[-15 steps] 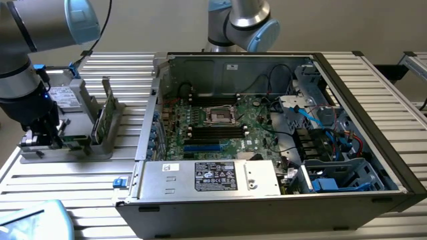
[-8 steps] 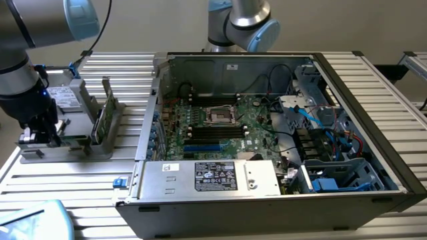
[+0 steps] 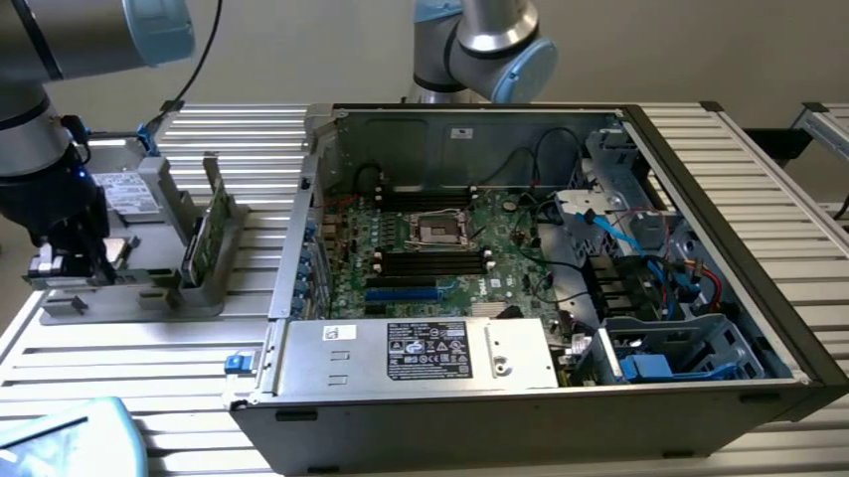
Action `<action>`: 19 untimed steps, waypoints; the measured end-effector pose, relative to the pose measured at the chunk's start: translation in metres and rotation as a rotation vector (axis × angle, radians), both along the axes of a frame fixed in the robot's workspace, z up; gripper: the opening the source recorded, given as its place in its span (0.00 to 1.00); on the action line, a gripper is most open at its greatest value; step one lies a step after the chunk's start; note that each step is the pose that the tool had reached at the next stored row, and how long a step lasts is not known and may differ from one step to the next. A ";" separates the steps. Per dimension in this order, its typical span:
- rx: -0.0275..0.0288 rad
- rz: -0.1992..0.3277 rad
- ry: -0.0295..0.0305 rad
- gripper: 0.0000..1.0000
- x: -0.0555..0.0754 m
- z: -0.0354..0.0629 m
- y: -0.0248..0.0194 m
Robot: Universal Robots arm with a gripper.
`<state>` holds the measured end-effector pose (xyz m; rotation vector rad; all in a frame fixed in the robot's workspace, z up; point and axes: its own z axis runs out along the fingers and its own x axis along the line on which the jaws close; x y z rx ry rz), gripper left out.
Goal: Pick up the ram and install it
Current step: 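Pick up the ram and move it above insertion slot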
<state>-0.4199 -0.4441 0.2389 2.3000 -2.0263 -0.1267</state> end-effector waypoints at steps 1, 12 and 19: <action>0.0000 0.000 0.0007 0.14 0.000 0.0020 0.0000; 0.0000 0.000 0.0226 0.14 0.015 0.0258 0.0000; 0.0000 0.000 0.0323 0.14 0.032 0.0351 0.0000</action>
